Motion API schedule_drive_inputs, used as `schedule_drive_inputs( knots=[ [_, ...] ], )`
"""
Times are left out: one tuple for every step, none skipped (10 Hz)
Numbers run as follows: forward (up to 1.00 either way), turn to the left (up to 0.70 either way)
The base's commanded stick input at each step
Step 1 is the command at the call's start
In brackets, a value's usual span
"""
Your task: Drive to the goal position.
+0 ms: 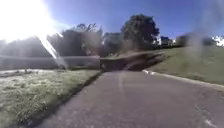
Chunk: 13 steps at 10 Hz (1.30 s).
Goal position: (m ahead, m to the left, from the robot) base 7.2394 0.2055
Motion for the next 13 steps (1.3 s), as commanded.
schedule_drive_inputs(
  knots=[
    [0.45, 0.0],
    [0.45, 0.0],
    [0.45, 0.0],
    [0.45, 0.0],
    [0.45, 0.0],
    [0.45, 0.0],
    [0.45, 0.0],
    [0.45, 0.0],
    [0.45, 0.0],
    [0.45, 0.0],
    [0.45, 0.0],
    [0.45, 0.0],
    [0.45, 0.0]
  ],
)
